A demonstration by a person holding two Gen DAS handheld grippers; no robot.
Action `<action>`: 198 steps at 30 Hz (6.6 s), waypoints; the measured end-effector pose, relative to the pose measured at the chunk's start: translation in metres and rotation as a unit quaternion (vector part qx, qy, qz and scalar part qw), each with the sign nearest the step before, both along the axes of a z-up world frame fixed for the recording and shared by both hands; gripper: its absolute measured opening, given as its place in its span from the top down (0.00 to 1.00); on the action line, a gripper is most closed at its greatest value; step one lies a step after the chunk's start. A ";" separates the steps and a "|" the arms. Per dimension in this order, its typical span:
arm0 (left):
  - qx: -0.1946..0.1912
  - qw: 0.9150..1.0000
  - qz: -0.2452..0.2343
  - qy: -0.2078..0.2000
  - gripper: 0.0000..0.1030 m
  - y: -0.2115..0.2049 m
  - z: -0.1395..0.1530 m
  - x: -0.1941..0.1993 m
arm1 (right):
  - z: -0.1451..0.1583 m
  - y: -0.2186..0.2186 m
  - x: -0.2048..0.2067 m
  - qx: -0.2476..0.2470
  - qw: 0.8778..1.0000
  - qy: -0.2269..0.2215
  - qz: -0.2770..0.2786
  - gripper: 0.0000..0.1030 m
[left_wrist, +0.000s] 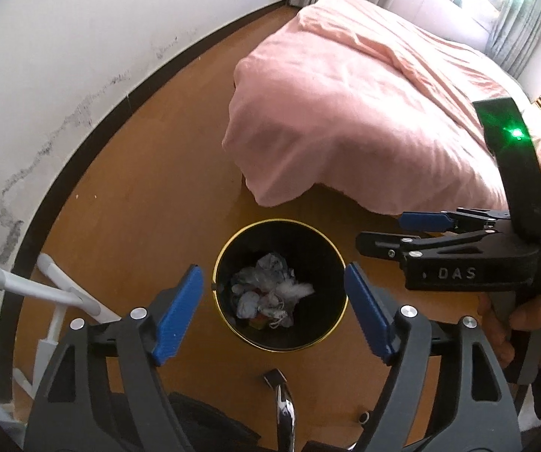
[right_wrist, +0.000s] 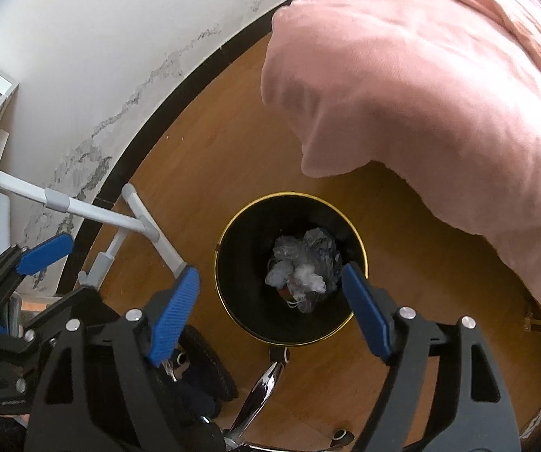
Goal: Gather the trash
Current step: 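Move both open tools back to the desk, then grasp the white tape roll with right tool while left tool grasps the beige knotted rope, then carry tape roll and rope over the bin and open both tools to drop them, then move both open tools back to the desk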
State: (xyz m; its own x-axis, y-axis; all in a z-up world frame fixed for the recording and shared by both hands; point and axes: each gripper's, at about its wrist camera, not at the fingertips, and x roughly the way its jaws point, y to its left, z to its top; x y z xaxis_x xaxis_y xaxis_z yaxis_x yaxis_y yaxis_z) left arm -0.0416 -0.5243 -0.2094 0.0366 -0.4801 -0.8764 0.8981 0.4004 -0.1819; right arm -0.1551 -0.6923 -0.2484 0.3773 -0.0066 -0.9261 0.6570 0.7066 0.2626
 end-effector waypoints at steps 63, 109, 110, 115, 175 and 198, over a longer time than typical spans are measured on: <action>-0.018 0.910 0.399 -0.112 0.14 0.541 0.169 0.267 | 0.217 0.535 0.396 -0.132 0.854 -0.157 0.478 0.43; -0.098 0.993 -0.029 -0.055 0.67 0.071 0.142 0.013 | 0.140 0.056 -0.012 -0.125 0.989 -0.076 0.003 0.43; -0.089 0.994 -0.038 -0.049 0.67 0.060 0.128 0.011 | 0.127 0.051 -0.016 -0.117 0.991 -0.069 -0.001 0.43; -0.025 0.997 -0.068 -0.022 0.67 0.022 0.045 0.003 | 0.048 0.039 -0.021 -0.061 0.998 -0.024 -0.005 0.43; -0.125 0.982 0.072 -0.122 0.19 0.222 0.209 0.050 | 0.176 0.129 0.061 -0.129 0.981 -0.108 0.101 0.25; 0.051 0.944 0.279 -0.170 0.23 0.492 0.149 0.248 | 0.223 0.433 0.312 -0.103 0.888 -0.173 0.414 0.25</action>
State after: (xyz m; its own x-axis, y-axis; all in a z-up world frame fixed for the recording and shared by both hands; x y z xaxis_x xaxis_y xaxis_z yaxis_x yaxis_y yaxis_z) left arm 0.2066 -0.0318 -0.0602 0.5466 -0.2171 -0.8087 0.5421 0.8278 0.1442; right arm 0.1573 -0.2593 -0.0256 0.5926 0.2502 -0.7656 -0.2056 0.9660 0.1566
